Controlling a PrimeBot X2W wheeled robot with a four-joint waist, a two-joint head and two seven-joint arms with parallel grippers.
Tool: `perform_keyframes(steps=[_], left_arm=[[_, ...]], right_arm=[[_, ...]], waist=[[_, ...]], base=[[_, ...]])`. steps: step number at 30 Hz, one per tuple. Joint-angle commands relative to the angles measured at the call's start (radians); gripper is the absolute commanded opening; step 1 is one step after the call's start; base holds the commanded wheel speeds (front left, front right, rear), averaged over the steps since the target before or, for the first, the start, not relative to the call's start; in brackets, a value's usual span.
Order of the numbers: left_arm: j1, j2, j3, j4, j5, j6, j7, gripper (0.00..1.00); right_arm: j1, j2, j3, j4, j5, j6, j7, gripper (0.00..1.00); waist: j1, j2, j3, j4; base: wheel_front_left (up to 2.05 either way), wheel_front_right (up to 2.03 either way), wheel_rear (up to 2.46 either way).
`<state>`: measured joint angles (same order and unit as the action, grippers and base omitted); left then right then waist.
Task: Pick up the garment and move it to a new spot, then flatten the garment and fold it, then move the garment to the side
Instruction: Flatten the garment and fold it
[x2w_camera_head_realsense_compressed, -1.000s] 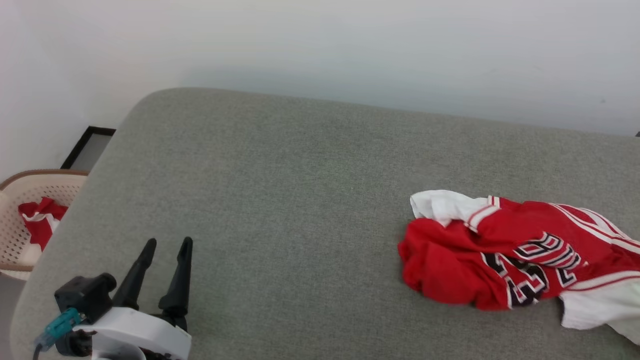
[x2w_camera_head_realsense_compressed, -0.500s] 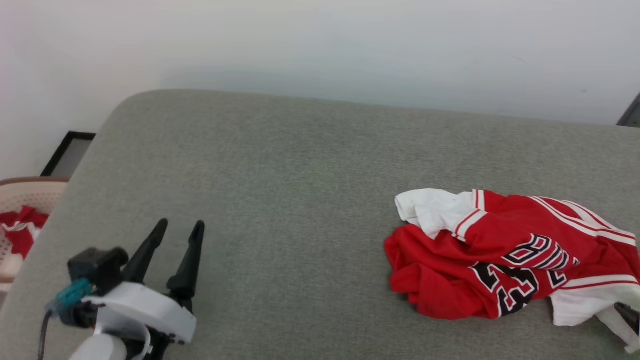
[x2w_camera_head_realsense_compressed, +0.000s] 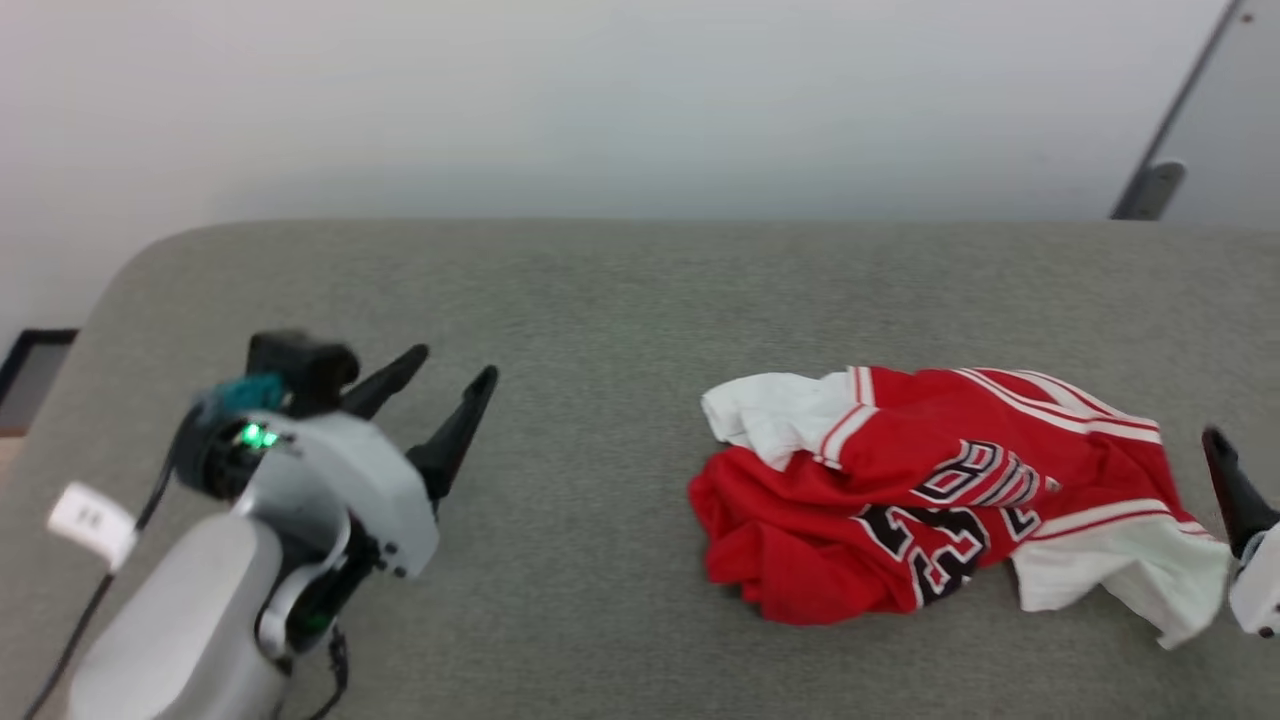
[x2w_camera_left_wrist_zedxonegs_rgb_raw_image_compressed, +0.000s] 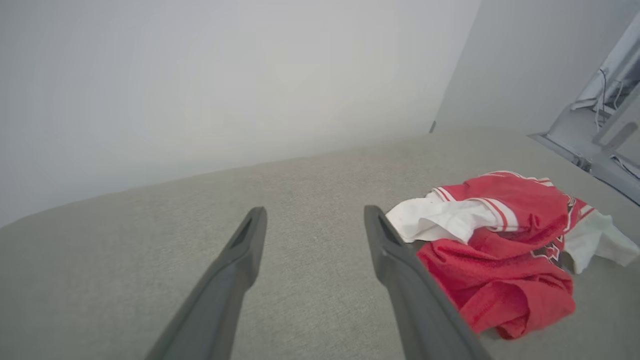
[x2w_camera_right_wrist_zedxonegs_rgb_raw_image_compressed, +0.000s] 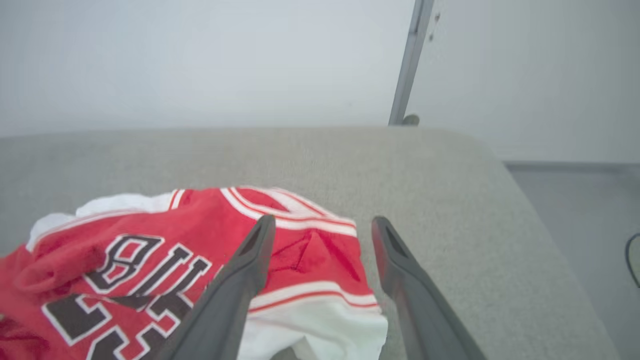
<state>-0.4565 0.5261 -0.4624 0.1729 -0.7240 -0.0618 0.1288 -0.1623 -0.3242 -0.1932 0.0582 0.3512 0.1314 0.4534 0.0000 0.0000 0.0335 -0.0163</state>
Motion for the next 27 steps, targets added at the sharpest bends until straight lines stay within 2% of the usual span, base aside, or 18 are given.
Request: perform_keyframes(steps=[1,6,10,21,27], left_arm=[[-0.051,-0.015,-0.017,0.029,-0.014,-0.016,0.040,1.00],[-0.168,-0.049,-0.067,0.126,-0.050,-0.047,0.145,1.00],[-0.262,-0.071,-0.112,0.199,-0.068,-0.061,0.220,1.00],[-0.481,-0.135,-0.194,0.415,-0.114,-0.067,0.391,1.00],[-0.561,-0.167,-0.267,0.479,-0.129,-0.069,0.466,1.00]], right_arm=[[0.012,0.024,-0.002,-0.024,-0.024,-0.001,-0.092,1.00],[0.028,0.090,0.008,-0.042,-0.044,-0.001,-0.300,1.00],[0.021,0.126,0.019,-0.036,-0.060,-0.001,-0.409,1.00],[-0.061,0.165,0.094,0.034,-0.068,-0.001,-0.495,1.00],[-0.107,0.179,0.121,0.097,-0.050,-0.001,-0.551,1.00]], waist=[[0.0000,0.0000,0.007,-0.058],[0.0000,0.0000,0.033,-0.121],[0.0000,0.0000,0.071,-0.172],[0.0000,0.0000,0.187,-0.276],[0.0000,0.0000,0.249,-0.316]], base=[[0.00,0.00,0.00],[0.00,0.00,0.00],[0.00,0.00,0.00],[0.00,0.00,0.00],[0.00,0.00,0.00]])
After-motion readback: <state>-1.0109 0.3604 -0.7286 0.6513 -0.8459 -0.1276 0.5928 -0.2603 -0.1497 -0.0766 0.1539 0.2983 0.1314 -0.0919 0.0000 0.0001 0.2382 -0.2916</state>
